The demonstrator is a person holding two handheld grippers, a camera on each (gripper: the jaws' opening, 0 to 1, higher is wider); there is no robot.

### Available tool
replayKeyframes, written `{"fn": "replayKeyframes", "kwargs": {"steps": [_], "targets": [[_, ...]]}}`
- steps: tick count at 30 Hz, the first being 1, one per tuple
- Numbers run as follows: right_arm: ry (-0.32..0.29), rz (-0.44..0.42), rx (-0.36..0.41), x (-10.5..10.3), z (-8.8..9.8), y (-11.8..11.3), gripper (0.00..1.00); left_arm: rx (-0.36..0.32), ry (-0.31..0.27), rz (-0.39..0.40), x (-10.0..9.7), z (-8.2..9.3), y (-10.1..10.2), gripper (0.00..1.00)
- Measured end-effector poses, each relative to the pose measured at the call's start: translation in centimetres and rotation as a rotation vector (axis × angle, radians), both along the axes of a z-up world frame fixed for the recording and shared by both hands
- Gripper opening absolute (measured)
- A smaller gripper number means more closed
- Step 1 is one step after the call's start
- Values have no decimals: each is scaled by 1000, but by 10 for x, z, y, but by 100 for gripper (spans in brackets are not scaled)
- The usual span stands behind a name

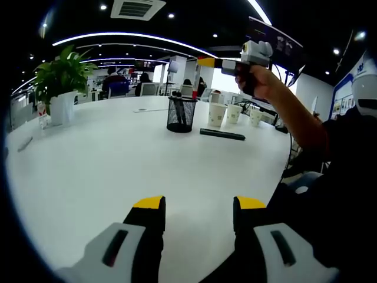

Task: Place the scattered laser pointers and whiteboard markers into the pen holder and stack the scattered paper cups together

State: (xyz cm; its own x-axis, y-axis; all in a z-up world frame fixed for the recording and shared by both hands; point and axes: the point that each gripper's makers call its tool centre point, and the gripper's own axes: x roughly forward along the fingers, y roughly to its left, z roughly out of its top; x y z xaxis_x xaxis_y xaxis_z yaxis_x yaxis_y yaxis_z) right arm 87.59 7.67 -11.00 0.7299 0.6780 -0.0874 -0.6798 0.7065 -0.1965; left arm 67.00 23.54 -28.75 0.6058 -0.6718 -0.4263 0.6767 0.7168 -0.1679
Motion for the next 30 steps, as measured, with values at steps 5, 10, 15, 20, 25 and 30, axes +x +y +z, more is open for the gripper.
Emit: {"fn": "replayKeyframes", "kwargs": {"steps": [5,10,15,20,25,30], "targets": [[6,2,-6,0,-2,1,14,1,0,0,0,0,0,47],[19,10,-23,-2,-8,2,14,3,-2,-3,1,0,0,47],[32,17,-35,-4,-12,4,14,3,-3,-5,1,1,-1,47],[40,25,-48,-7,-17,5,14,3,-6,-3,0,2,0,47],[48,30,-55,-8,-21,6,14,4,-5,-5,-1,2,-1,47],[54,37,-69,-9,-26,10,14,3,-4,-3,-2,1,0,47]]}}
